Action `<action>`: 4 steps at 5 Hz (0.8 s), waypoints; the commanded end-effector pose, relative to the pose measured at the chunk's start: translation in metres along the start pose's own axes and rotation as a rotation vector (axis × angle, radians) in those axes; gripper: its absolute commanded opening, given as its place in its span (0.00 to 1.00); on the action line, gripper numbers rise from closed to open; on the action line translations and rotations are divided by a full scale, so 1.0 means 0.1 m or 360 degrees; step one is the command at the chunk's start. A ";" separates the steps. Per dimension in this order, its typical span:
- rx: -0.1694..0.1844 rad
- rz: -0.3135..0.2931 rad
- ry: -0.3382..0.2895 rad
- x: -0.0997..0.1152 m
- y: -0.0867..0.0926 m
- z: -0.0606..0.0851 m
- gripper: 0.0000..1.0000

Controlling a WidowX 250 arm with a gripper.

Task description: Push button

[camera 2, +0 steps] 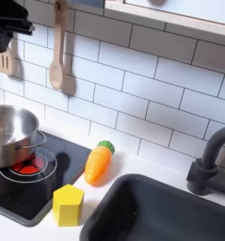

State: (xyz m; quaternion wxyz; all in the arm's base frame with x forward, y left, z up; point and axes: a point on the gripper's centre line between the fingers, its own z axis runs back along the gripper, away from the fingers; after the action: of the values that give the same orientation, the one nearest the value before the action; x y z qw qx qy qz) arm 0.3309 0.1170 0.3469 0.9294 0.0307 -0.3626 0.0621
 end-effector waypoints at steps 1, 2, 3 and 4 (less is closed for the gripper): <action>0.0023 -0.0025 -0.0090 0.23 0.09 0.03 0.00; 0.0029 -0.0029 -0.0135 0.36 0.13 0.04 0.00; 0.0032 -0.0031 -0.0135 0.44 0.14 -0.03 0.00; 0.0041 -0.0030 -0.0167 0.52 0.16 -0.06 0.00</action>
State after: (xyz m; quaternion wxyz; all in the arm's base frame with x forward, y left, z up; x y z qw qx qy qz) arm 0.3702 0.1400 0.3779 0.9096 0.0500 -0.4083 0.0591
